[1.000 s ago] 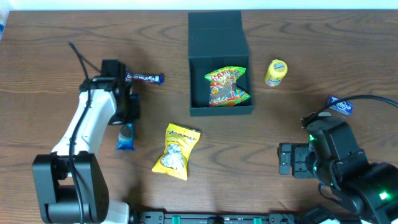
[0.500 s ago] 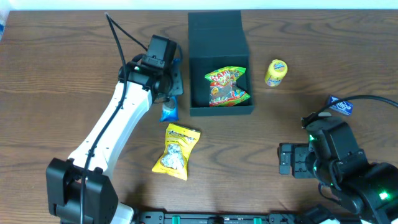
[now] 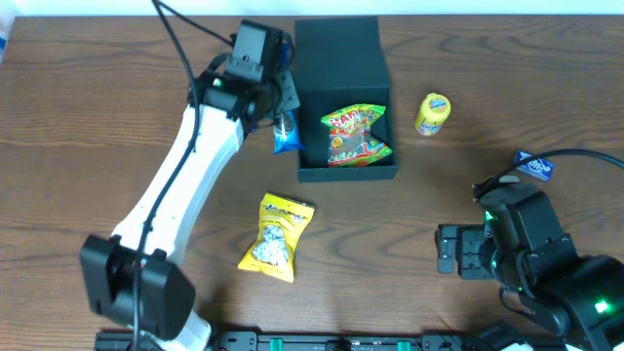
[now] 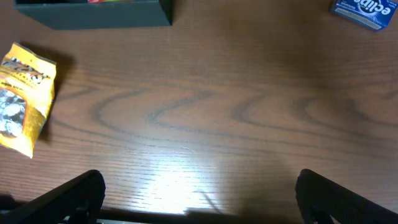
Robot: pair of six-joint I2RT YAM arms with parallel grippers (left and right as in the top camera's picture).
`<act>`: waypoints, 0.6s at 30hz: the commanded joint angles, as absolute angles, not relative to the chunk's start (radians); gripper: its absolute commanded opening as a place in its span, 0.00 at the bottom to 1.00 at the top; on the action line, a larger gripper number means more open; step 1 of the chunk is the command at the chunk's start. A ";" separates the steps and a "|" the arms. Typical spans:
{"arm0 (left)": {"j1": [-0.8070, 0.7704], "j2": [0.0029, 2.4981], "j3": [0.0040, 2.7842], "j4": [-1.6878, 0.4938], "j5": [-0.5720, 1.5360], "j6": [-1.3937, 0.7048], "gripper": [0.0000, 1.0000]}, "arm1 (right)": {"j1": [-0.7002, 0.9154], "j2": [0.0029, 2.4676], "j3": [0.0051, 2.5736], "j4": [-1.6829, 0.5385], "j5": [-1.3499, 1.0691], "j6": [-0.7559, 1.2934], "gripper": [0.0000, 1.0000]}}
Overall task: Pack container
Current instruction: 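Lift the Oreo pack with the left gripper into the black box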
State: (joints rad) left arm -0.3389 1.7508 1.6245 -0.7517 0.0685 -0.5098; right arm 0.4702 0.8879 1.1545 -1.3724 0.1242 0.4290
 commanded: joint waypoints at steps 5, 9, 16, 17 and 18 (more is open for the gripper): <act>-0.372 1.906 1.807 -0.841 0.103 -0.524 0.05 | 0.478 0.883 1.155 -1.374 0.126 0.440 0.99; -0.411 1.944 1.810 -0.838 0.103 -0.524 0.06 | 0.478 0.883 1.155 -1.374 0.126 0.440 0.99; -0.439 1.997 1.810 -0.842 0.102 -0.525 0.06 | 0.478 0.883 1.155 -1.374 0.126 0.440 0.99; -0.439 2.002 1.809 -0.842 0.102 -0.525 0.06 | 0.478 0.883 1.155 -1.374 0.126 0.440 0.99; -0.439 2.008 1.809 -0.842 0.102 -0.535 0.06 | 0.478 0.883 1.155 -1.374 0.126 0.440 0.99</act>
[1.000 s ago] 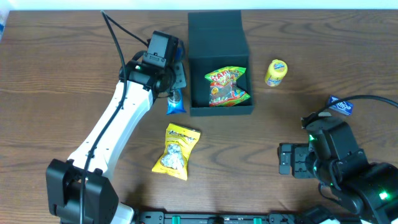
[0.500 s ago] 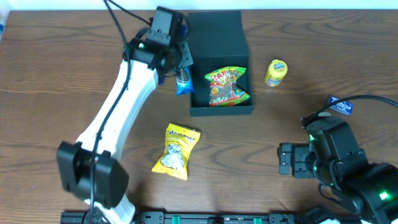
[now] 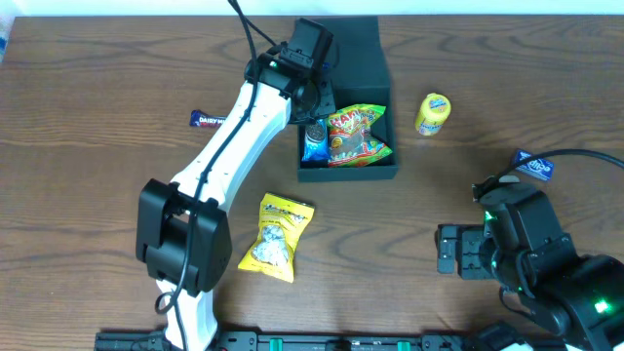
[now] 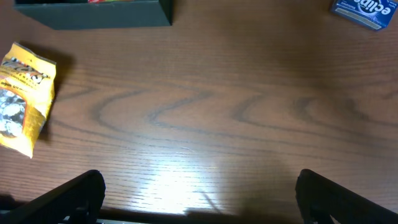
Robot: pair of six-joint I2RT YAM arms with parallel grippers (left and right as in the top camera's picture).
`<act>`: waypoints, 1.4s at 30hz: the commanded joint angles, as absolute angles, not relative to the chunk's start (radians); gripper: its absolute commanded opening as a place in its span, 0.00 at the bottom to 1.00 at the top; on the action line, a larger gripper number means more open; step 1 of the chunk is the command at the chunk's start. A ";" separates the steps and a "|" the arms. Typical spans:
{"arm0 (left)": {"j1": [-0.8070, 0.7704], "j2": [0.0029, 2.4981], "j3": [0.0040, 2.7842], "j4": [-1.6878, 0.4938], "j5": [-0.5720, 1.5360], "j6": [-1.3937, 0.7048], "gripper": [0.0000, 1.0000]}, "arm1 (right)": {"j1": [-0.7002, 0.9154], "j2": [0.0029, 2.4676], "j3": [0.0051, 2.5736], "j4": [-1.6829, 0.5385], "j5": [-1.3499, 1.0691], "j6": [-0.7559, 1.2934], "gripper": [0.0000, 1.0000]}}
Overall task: Pack container
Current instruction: 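Lift the Oreo pack with the left gripper into the black box, then release the Oreo pack upright in the box's left side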
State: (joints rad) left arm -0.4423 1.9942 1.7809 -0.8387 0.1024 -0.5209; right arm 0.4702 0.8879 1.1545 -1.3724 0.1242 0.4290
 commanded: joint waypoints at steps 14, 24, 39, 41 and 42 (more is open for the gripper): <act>-0.439 2.086 1.809 -0.838 0.098 -0.539 0.06 | 0.478 0.883 1.155 -1.374 0.126 0.440 0.99; -0.439 2.147 1.809 -0.830 0.093 -0.539 0.06 | 0.478 0.883 1.155 -1.374 0.126 0.440 0.99; -0.439 2.188 1.809 -0.828 0.044 -0.539 0.06 | 0.478 0.883 1.155 -1.374 0.126 0.440 0.99; -0.439 2.188 1.809 -0.830 0.044 -0.539 0.06 | 0.478 0.883 1.155 -1.374 0.126 0.440 0.99; -0.439 2.188 1.809 -0.830 0.044 -0.539 0.06 | 0.478 0.883 1.155 -1.374 0.126 0.440 0.99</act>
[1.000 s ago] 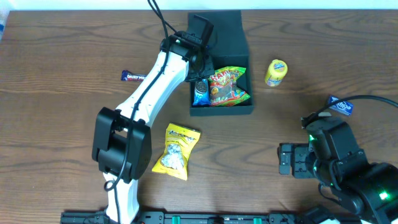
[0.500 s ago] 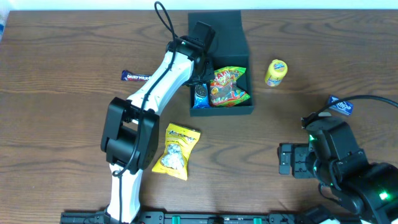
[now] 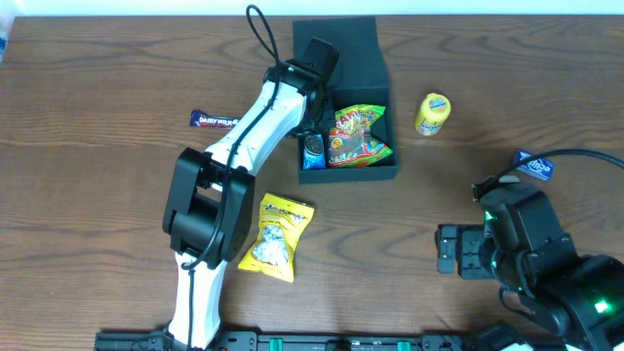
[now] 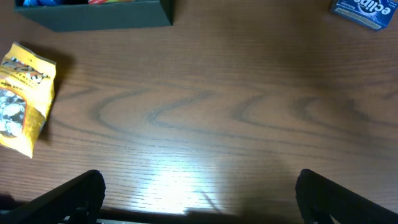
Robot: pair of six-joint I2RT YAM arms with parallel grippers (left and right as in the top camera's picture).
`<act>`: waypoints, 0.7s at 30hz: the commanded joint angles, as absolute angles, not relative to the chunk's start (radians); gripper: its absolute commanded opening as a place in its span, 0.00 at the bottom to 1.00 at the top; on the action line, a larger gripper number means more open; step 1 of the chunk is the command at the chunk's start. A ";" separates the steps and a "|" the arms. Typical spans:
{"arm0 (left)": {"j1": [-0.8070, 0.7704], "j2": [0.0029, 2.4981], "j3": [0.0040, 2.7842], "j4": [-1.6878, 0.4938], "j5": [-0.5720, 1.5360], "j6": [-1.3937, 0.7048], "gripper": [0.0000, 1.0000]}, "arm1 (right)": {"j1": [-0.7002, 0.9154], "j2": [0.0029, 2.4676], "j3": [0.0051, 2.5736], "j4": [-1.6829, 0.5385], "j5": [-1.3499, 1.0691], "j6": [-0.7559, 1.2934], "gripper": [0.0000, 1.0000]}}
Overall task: Pack container
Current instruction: 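Release the Oreo pack upright in the box's left side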
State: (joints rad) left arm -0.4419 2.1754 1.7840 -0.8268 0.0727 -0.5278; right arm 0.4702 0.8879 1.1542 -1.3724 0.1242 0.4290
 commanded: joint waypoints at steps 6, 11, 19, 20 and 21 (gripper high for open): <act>-0.439 2.188 1.809 -0.830 0.044 -0.539 0.15 | 0.478 0.883 1.155 -1.374 0.126 0.440 0.99; -0.439 2.188 1.809 -0.830 0.044 -0.539 0.26 | 0.478 0.883 1.155 -1.374 0.126 0.440 0.99; -0.439 2.187 1.810 -0.831 0.046 -0.539 0.34 | 0.478 0.883 1.155 -1.374 0.126 0.441 0.99; -0.439 2.185 1.810 -0.833 0.046 -0.539 0.35 | 0.478 0.883 1.155 -1.374 0.126 0.441 0.99; -0.439 2.183 1.810 -0.834 0.045 -0.539 0.35 | 0.478 0.883 1.155 -1.374 0.126 0.440 0.99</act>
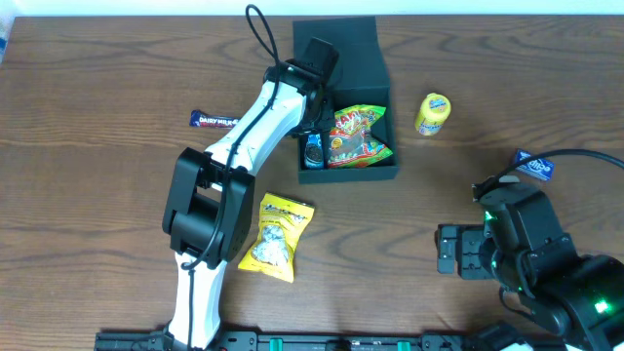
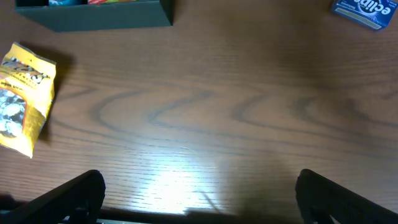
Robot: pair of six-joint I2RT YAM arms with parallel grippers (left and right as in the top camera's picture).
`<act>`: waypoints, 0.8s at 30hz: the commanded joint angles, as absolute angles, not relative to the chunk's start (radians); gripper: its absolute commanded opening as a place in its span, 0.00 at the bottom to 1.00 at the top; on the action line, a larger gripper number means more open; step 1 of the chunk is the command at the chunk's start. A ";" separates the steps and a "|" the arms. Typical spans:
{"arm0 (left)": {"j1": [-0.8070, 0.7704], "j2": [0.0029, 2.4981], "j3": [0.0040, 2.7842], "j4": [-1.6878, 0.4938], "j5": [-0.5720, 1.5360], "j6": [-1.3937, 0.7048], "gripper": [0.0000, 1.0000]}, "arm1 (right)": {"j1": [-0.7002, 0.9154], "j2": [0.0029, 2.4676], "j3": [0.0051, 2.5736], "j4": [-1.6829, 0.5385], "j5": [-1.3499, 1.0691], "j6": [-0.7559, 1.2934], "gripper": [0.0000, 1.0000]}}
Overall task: Pack container
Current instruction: 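Release the Oreo pack upright in the box's left side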
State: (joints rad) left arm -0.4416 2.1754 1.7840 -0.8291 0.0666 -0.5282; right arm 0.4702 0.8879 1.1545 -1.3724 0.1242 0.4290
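Note:
The black box (image 1: 348, 175) stands at the table's back middle, its front wall (image 2: 93, 15) also showing in the right wrist view. Inside lie a red, green and yellow candy bag (image 1: 358, 136) and a small blue packet (image 1: 313, 149) in the front left corner. My left gripper (image 1: 311, 127) reaches into the box just behind the blue packet, apparently open and off it. Low at the right front, my right gripper (image 2: 199, 199) is open over bare wood with nothing between its fingers.
A yellow snack bag (image 1: 276, 236) lies in front of the box, left of my right gripper. A yellow round tub (image 1: 433, 113) lies right of the box, a Dairy Milk bar (image 1: 213, 121) to its left, and a blue gum pack (image 1: 534, 166) at the far right.
The blue packet has shifted slightly inside the box. Both arms stand where they were.
My left gripper held the blue packet just outside the box's left wall. It then held it over the box's left side. Later the packet lay in the front left corner of the box, where it still is. The right arm never moved.

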 commanded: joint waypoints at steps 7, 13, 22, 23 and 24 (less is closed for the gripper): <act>-0.439 2.096 1.812 -0.833 0.044 -0.526 0.34 | 0.478 0.883 1.155 -1.374 0.126 0.440 0.99; -0.439 1.907 1.812 -0.864 0.042 -0.470 0.47 | 0.478 0.883 1.155 -1.374 0.126 0.440 0.99; -0.439 1.665 1.811 -1.254 -0.080 -0.405 0.80 | 0.478 0.883 1.155 -1.374 0.126 0.440 0.99; -0.440 1.648 1.810 -1.315 -0.083 -0.404 0.95 | 0.478 0.883 1.155 -1.374 0.126 0.440 0.99; -0.443 1.635 1.808 -1.354 -0.085 -0.405 0.95 | 0.478 0.883 1.155 -1.374 0.126 0.440 0.99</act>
